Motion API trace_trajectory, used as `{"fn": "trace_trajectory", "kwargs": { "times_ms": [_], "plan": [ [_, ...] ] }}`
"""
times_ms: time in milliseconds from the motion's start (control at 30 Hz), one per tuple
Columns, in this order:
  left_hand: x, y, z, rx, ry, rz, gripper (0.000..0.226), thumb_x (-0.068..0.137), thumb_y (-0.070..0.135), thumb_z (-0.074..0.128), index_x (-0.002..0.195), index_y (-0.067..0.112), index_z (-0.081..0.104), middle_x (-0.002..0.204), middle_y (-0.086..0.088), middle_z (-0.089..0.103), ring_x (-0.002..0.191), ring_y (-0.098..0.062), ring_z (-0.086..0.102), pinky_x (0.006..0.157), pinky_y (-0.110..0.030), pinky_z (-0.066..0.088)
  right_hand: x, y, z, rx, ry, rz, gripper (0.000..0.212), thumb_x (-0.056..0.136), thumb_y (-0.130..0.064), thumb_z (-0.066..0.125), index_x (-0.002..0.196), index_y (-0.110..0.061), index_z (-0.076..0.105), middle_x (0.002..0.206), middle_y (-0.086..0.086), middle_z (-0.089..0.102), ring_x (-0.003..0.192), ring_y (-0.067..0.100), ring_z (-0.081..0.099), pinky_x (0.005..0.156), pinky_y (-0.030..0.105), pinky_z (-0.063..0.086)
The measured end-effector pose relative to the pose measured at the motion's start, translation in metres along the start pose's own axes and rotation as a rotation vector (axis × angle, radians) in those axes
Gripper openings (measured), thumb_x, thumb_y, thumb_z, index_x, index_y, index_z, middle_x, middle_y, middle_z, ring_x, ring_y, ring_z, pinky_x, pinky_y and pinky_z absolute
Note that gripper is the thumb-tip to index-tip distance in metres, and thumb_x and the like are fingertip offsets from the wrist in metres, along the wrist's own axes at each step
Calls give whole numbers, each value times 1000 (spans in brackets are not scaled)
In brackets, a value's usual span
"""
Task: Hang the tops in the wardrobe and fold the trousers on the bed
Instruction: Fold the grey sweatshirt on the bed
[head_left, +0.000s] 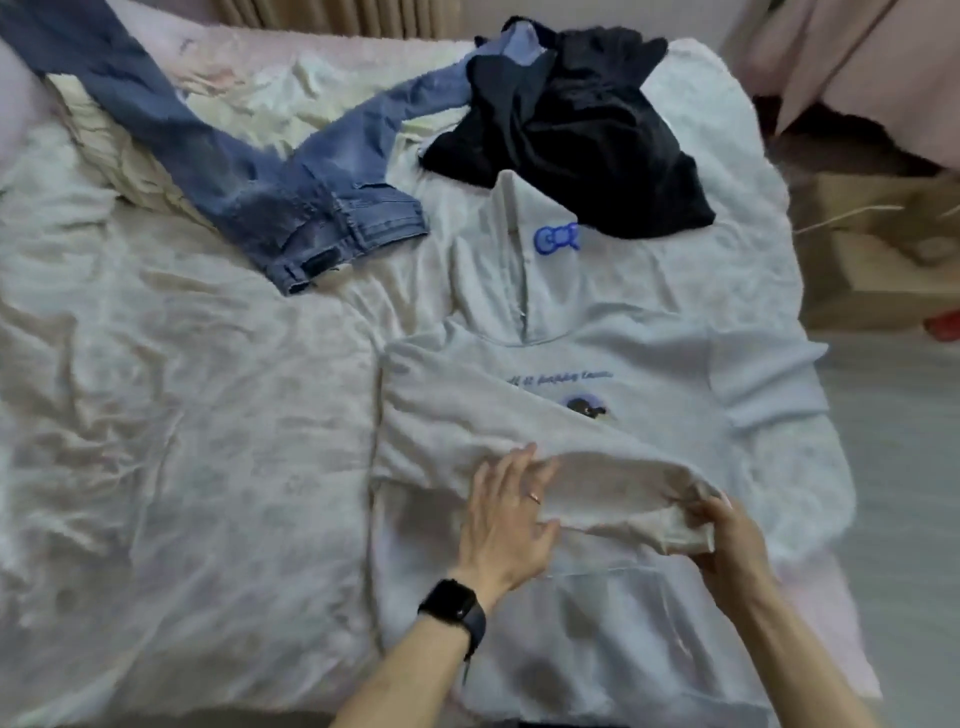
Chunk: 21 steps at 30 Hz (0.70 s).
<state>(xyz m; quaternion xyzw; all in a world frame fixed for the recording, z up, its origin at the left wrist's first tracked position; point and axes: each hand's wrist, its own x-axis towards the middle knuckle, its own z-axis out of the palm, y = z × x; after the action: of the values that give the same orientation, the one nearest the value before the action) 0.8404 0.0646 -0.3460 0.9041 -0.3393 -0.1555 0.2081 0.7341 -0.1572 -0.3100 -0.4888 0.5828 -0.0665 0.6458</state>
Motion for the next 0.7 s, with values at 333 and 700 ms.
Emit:
{"fn": "trace_trajectory", "kwargs": {
  "times_ms": [333,700],
  "plan": [
    [-7,-33,91,422,-519,-423,78,99,57,38,158,43,-11,169,3,-14,155,-29,-11,120,-65,4,62,114,-95,-1490,-213,-537,72,95,-44,55,159,-33,25,170,7,-6,156,31,4,121,53,19],
    [-16,-64,48,267,-173,-609,81,91,28,64,159,28,20,165,-9,15,148,-29,26,118,-46,28,25,99,5,-1452,-232,-697,57,87,-35,61,138,-12,55,165,18,22,153,45,12,119,58,20]
  ]
}}
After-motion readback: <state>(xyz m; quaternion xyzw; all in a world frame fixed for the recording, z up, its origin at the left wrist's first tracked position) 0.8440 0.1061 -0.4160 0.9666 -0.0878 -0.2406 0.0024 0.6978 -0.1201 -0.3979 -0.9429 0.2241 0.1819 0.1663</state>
